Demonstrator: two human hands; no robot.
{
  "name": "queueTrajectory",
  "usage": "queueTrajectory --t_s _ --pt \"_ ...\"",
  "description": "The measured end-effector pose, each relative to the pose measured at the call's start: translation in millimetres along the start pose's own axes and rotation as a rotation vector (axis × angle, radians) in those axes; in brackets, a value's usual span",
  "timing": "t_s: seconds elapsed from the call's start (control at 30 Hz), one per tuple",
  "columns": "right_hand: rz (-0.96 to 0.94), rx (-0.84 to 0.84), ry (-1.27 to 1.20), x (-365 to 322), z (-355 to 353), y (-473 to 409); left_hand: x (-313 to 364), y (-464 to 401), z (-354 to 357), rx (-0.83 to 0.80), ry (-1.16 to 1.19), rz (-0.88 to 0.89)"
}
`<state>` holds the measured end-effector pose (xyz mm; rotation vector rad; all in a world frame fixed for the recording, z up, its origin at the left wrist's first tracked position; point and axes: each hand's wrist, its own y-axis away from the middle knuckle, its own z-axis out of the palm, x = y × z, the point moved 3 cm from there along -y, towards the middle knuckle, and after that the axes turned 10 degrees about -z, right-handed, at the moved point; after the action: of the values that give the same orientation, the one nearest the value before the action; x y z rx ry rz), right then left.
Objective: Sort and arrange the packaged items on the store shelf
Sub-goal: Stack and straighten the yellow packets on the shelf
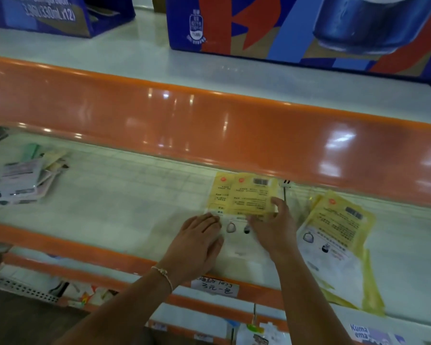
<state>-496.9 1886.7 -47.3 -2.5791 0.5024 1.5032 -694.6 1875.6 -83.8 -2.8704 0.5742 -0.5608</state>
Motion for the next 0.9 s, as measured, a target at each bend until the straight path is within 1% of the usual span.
queueTrajectory --t_s 0.07,0.23,0.33,0.4,0.5,0.7,0.8,0.9 --pt "0.045 0.0 -0.154 8 -3 6 1 0 -1 0.009 0.011 0.008" --pt "0.033 0.05 -0.251 20 -20 18 2 1 0 0.035 0.003 0.021" --pt "0.008 0.115 -0.232 30 -38 22 16 -3 1 0.052 0.046 0.022" --pt "-0.005 0.158 -0.2 37 -52 24 36 -8 2 0.041 0.092 0.064" --pt "-0.005 0.216 -0.143 44 -75 27 71 -17 6 0.001 0.167 0.113" --pt "0.044 0.36 -0.161 63 -112 36 118 -29 18 -0.118 0.3 0.086" --pt "0.067 0.406 -0.148 73 -131 39 128 -29 27 -0.148 0.29 0.112" --pt "0.077 0.442 -0.104 79 -144 39 126 -26 32 -0.133 0.244 0.117"
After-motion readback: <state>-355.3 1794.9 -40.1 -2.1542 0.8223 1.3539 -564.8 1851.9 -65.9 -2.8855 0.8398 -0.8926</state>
